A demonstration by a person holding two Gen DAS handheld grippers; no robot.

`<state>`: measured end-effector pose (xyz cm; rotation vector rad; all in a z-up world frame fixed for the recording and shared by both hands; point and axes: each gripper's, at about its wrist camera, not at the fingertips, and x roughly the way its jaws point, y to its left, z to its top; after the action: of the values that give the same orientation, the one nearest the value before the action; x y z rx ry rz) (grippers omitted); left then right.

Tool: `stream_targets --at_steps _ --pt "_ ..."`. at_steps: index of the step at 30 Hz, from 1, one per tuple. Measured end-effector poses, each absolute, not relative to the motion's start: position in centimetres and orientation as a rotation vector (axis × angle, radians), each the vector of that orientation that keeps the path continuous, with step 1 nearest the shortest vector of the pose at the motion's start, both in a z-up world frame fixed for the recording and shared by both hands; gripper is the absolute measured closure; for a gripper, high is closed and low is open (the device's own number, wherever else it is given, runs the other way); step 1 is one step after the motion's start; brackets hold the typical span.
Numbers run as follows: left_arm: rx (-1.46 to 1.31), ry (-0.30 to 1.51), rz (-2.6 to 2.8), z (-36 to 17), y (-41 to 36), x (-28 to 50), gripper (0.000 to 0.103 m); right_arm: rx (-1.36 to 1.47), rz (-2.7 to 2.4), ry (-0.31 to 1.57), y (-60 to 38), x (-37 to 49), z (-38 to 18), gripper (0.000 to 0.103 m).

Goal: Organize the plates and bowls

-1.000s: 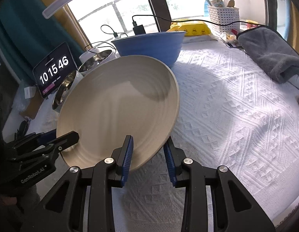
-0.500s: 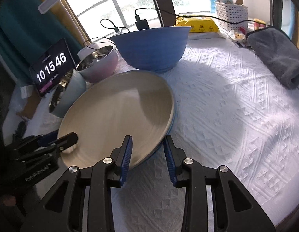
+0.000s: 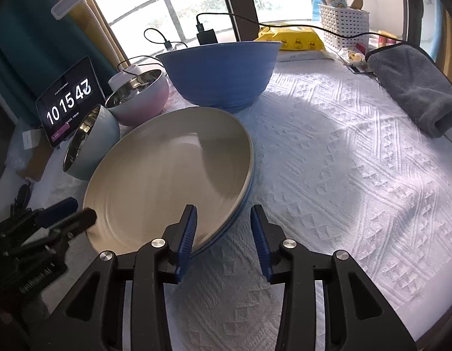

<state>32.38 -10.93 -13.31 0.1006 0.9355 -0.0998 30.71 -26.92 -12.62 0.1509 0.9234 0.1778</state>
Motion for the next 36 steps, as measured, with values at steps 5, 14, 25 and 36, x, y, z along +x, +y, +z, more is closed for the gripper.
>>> stream_targets --at_steps 5,14,25,36 --pt "0.112 0.931 -0.1 -13.0 -11.2 32.4 0.061 0.154 0.171 0.915 -27.3 30.6 -12.6 0.058" --pt "0.068 0.887 -0.121 -11.0 -11.3 32.0 0.061 0.162 0.17 0.879 -28.0 30.2 -10.9 0.058" --pt "0.037 0.811 -0.15 -7.8 -12.1 33.6 0.061 0.159 0.172 0.829 -29.0 31.3 -9.0 0.058" --pt "0.014 0.755 -0.189 -5.7 -13.5 36.1 0.057 0.166 0.158 0.796 -30.4 32.9 -7.6 0.058"
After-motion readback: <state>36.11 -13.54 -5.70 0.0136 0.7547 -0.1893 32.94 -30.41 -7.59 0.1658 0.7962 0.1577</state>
